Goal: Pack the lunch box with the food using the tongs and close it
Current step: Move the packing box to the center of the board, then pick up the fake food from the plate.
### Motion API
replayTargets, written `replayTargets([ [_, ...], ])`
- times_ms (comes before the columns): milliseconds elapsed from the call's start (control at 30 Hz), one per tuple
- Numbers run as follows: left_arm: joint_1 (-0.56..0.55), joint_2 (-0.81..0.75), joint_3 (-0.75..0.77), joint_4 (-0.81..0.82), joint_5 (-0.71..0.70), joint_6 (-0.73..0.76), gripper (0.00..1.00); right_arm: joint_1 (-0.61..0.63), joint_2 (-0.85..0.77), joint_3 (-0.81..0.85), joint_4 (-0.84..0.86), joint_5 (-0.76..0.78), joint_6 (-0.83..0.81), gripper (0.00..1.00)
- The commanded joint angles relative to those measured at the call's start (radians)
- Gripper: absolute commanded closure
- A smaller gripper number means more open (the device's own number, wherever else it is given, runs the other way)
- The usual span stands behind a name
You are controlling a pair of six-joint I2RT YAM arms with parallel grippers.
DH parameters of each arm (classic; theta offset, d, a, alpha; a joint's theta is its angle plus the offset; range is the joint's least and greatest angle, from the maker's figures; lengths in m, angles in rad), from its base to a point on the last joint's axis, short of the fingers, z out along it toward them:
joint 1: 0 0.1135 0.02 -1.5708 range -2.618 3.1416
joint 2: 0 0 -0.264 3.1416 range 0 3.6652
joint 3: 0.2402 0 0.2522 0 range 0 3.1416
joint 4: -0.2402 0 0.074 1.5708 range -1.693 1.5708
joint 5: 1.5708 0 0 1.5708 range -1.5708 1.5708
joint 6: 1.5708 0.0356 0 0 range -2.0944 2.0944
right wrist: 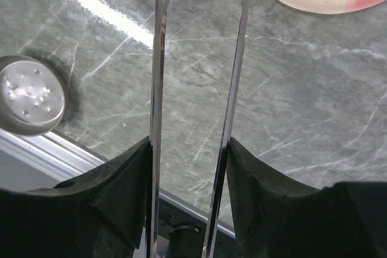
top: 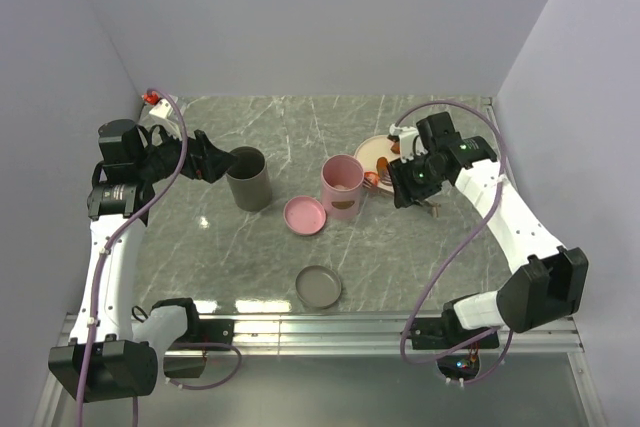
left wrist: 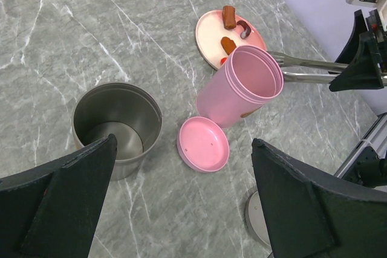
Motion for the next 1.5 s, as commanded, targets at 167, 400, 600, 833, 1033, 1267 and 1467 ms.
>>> replayTargets([
  [167, 0.001, -0.009, 0.005, 0.032, 0.005, -0.007, 0.01, -0.044, 0.024, 0.000, 0.124, 0.037, 0.066, 0.46],
  [400, 0.001, -0.009, 0.005, 0.033, 0.000, -0.009, 0.01, -0.124, 0.079, 0.015, 0.135, -0.017, 0.101, 0.50],
  [600, 0.001, -0.010, 0.002, 0.029, -0.023, 0.005, 0.01, -0.124, 0.109, 0.009, 0.167, -0.038, 0.123, 0.50],
  [833, 0.001, -0.009, -0.010, 0.026, -0.020, 0.006, 0.01, -0.110, 0.179, 0.015, 0.181, -0.049, 0.135, 0.50],
  [1033, 0.001, -0.010, -0.027, 0.030, -0.024, 0.010, 0.01, -0.096, 0.198, 0.007, 0.185, -0.046, 0.136, 0.51],
  [1267, 0.001, -0.010, -0.032, 0.039, -0.021, 0.003, 0.01, -0.084, 0.198, 0.000, 0.175, -0.046, 0.138, 0.51],
  [1467, 0.001, -0.013, -0.036, 0.042, -0.018, -0.001, 0.01, -0.083, 0.170, -0.012, 0.164, -0.052, 0.136, 0.51],
])
